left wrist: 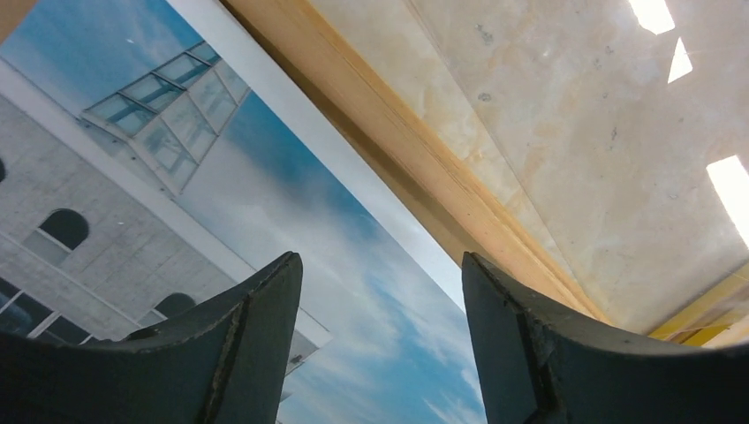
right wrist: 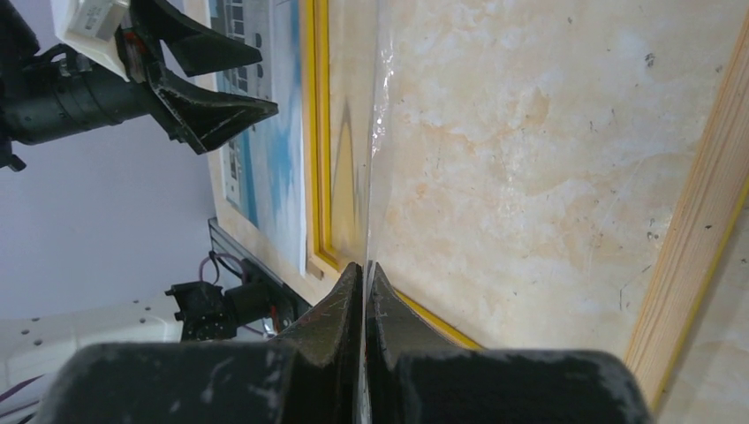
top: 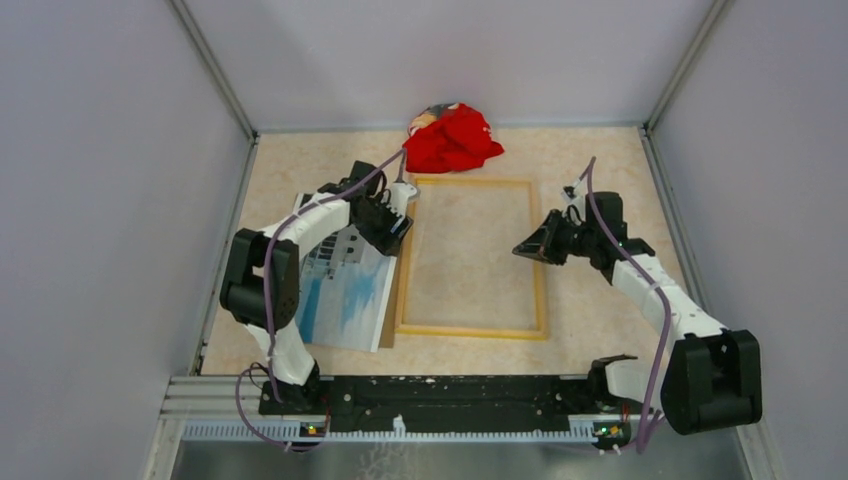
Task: Put the photo into the frame
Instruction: Place the photo frame item in the photo frame.
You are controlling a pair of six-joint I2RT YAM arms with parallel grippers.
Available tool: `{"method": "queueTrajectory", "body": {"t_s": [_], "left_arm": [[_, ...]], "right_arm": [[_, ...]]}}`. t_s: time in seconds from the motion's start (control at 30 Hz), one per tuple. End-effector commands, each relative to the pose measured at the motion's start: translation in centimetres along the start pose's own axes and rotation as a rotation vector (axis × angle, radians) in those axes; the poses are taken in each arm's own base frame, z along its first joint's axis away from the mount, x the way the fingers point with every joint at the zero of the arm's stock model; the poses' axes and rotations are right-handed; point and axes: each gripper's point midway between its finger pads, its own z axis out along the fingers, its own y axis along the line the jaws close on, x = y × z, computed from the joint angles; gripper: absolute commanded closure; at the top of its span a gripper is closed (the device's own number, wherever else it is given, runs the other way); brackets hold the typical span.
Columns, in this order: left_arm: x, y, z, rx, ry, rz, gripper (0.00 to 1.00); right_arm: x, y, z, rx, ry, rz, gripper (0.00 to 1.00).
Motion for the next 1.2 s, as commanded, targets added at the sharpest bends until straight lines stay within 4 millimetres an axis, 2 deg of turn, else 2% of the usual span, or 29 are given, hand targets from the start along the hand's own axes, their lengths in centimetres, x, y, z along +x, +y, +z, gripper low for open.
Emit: {"method": "queueTrajectory", "body": {"t_s": [0.0, 0.13, 0.23, 0.6, 0.9, 1.03, 1.17], "left_arm": [[0.2, -1.2, 0.6, 0.051, -0.007, -0.002, 0.29], [0.1, -1.8, 1.0, 0.086, -0.006, -0.006, 0.38], [0.1, -2.2, 1.4, 0.116, -0.003, -0.015, 0.42], [0.1, -3.5, 2.9, 0.216, 0.005, -0.049, 0.56], [0.6, -5.0, 3.6, 0.267, 0.022, -0.036, 0.68], [0.5, -5.4, 3.2, 0.274, 0.019, -0.031, 0.7], [0.1, -5.4, 2.4, 0.267, 0.008, -0.023, 0.71]], "right_arm": [[-0.2, 2.2, -0.9, -0.071, -0.009, -0.034, 1.0], [-1.1, 4.4, -1.6, -0.141, -0.022, -0.051, 1.0], [-1.5, 4.8, -1.9, -0.129, -0.023, -0.061, 1.0], [0.8, 2.8, -2.5, -0.085, 0.002, -0.052, 1.0], [2.4, 2.5, -3.3, -0.089, 0.017, -0.043, 1.0], [1.9, 3.5, -3.7, -0.122, 0.0, -0.052, 1.0], [-0.1, 6.2, -4.0, -0.193, -0.033, -0.083, 1.0]]}}
